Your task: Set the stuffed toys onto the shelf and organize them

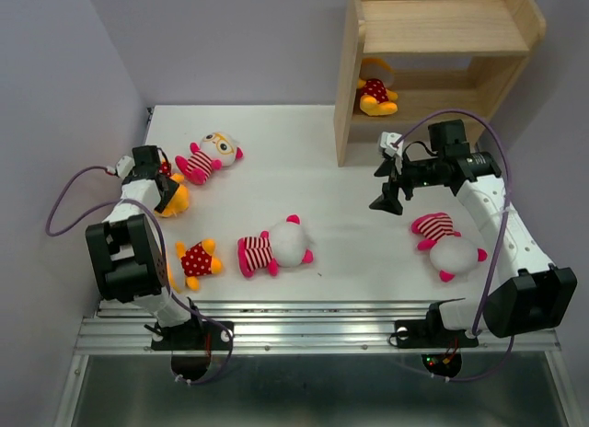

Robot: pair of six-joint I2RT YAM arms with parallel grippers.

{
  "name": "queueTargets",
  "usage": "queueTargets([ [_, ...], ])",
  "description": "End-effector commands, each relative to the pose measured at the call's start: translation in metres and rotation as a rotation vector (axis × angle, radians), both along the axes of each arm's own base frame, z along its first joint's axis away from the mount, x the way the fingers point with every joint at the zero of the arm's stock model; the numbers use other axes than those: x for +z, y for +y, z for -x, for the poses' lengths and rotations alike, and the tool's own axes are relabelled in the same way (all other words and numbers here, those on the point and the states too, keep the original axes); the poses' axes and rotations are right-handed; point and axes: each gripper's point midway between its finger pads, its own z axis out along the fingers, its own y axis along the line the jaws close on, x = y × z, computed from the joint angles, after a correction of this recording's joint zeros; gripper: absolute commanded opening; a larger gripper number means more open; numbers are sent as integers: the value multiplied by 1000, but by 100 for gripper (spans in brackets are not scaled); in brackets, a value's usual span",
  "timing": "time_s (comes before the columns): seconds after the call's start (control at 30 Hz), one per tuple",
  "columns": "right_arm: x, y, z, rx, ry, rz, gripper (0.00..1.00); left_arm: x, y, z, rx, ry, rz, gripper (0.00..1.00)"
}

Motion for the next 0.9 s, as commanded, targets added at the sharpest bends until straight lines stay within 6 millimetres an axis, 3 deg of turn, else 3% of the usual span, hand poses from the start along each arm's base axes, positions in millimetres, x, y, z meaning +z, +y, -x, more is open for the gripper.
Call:
queueTargets([
  [0.0,18,4,4,14,-59,-38,97,-29,-4,1,-37,94,56,38],
  [0.03,19,4,4,12,-64,-36,97,-36,-6,2,-54,106,68,17],
  [0.07,19,3,5,12,-65,-34,97,-40,-11,0,-77,97,88,7],
  [0.13,20,2,6,21,-85,-22,97,-41,-14,1,-101,97,94,0],
  [0.23,21,1,9,24,-84,-18,97,-36,-22,3,-154,63,99,0],
  [0.3,21,2,11,32,-79,-20,97,-15,-31,3,-227,-15,80,0],
  [0.33,23,3,13,43,-74,-30,97,8,-35,2,-255,-86,55,0],
  [0.37,23,4,14,50,-64,-33,97,13,-56,2,-354,-141,74,0],
  [0.4,23,7,16,67,-55,-48,97,40,-68,3,-406,-236,52,0],
  [0.47,24,9,19,82,-32,-65,97,61,-96,4,-518,-335,60,0],
  [0.5,29,12,19,95,-33,-82,97,60,-119,12,-598,-350,73,0],
  [0.53,30,13,20,94,-12,-96,97,75,-133,17,-650,-403,77,0],
  [0.6,33,17,17,94,20,-123,96,86,-167,25,-768,-485,121,0],
  [0.67,44,30,24,128,64,-171,96,113,-216,37,-917,-605,179,0],
  [0.73,51,42,28,168,89,-190,95,124,-258,54,-1042,-663,245,0],
  [0.8,53,56,36,215,97,-184,95,142,-284,61,-1126,-730,266,0],
  [0.83,61,59,36,212,101,-193,95,142,-306,71,-1202,-732,278,0],
  [0.87,68,62,30,206,76,-209,95,146,-315,72,-1232,-748,272,0],
])
